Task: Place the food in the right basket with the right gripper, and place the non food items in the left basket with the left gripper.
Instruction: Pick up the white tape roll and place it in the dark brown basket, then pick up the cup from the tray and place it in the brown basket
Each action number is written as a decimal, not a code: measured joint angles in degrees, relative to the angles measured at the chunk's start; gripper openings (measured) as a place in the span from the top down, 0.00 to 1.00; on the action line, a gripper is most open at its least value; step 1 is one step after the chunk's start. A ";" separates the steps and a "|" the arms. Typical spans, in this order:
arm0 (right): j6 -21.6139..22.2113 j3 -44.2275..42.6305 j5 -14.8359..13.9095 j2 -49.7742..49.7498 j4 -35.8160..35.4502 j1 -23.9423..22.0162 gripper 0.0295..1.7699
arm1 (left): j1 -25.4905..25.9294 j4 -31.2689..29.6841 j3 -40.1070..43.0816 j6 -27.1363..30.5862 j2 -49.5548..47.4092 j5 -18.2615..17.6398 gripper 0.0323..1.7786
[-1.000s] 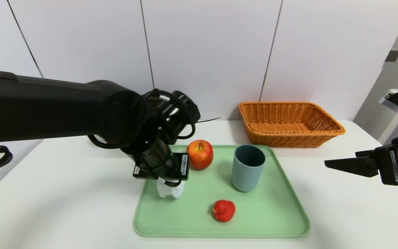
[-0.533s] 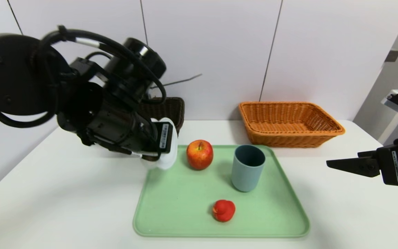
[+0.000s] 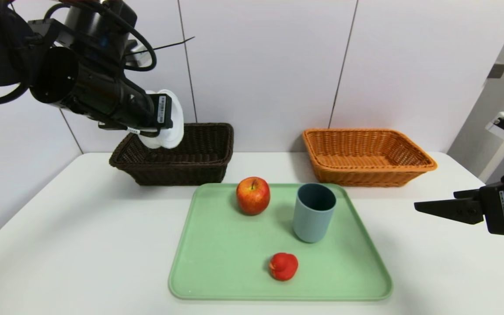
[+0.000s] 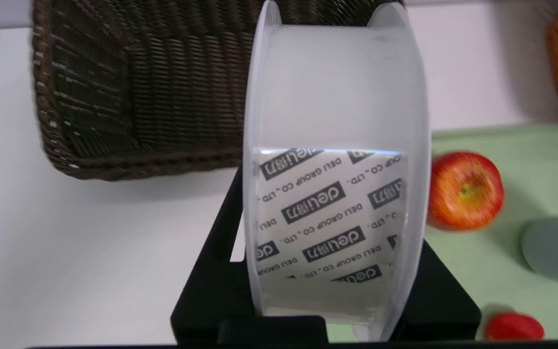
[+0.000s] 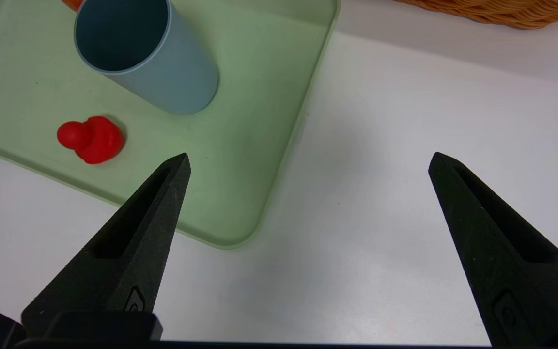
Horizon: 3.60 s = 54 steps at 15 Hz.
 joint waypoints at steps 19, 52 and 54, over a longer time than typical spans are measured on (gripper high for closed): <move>0.06 1.08 5.79 -2.33 -5.41 2.32 0.04 | 13.51 -8.44 -11.42 2.97 23.89 -0.35 0.68; 3.21 4.30 5.46 -4.50 -5.49 1.87 0.04 | -6.10 9.42 -2.44 -10.64 -1.74 -0.66 0.06; 3.63 4.30 5.45 -4.52 -5.46 1.84 0.04 | -9.76 8.79 3.06 -11.76 -3.54 -0.59 0.06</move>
